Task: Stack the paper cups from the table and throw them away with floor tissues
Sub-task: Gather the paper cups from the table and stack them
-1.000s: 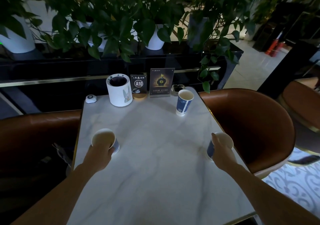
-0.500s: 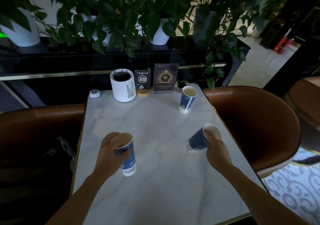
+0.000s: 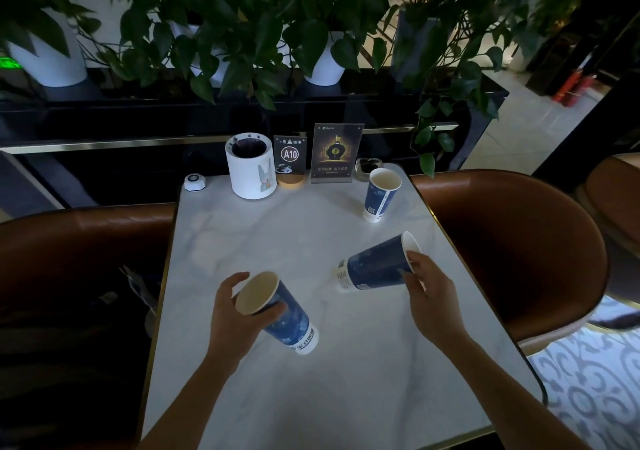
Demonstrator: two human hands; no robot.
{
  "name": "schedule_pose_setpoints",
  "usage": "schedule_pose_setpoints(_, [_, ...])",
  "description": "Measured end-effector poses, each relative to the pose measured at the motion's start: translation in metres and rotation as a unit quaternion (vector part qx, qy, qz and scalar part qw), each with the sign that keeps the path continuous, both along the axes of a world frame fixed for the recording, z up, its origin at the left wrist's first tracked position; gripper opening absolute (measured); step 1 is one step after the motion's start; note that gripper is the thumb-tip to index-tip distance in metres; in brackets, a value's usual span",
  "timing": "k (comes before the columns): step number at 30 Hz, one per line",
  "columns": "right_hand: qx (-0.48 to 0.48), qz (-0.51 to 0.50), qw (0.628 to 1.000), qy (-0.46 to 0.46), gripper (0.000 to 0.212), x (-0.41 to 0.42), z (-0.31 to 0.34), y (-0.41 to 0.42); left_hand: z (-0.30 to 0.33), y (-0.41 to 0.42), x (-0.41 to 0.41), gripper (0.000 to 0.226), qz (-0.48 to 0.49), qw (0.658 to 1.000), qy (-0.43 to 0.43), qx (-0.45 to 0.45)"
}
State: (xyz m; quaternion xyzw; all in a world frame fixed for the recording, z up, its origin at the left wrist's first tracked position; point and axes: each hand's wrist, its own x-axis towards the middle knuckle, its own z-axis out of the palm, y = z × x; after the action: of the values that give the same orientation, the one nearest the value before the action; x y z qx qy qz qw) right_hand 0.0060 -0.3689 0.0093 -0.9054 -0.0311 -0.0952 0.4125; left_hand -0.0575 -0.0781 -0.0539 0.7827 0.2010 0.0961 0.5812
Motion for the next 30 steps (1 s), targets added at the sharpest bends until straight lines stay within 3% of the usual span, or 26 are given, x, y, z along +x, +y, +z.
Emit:
schedule_pose_setpoints(5, [0.022,0.003,1.0,-0.005,0.019,-0.005,0.01,0.004,0.0,-0.005,-0.004,0.097,-0.005,0.999,0.015,-0.04])
schedule_pose_setpoints(15, [0.086,0.026,0.995,-0.031,0.009,-0.015,0.038,0.023,0.003,-0.019,-0.004,0.12,-0.052,0.997,0.053,0.001])
schedule_pose_setpoints(21, [0.093,0.09,0.991,-0.025,0.006,-0.023,0.043,0.045,0.019,-0.033,-0.004,0.061,-0.075,0.996,0.041,0.038])
schedule_pose_setpoints(26, [0.084,0.128,0.988,-0.02,0.02,-0.027,0.039,0.053,0.024,-0.029,-0.011,0.072,-0.089,0.993,0.043,-0.068])
schedule_pose_setpoints(30, [0.07,0.155,0.985,-0.016,0.016,-0.028,0.037,0.054,0.03,-0.031,-0.012,0.061,-0.105,0.989,0.1,-0.021])
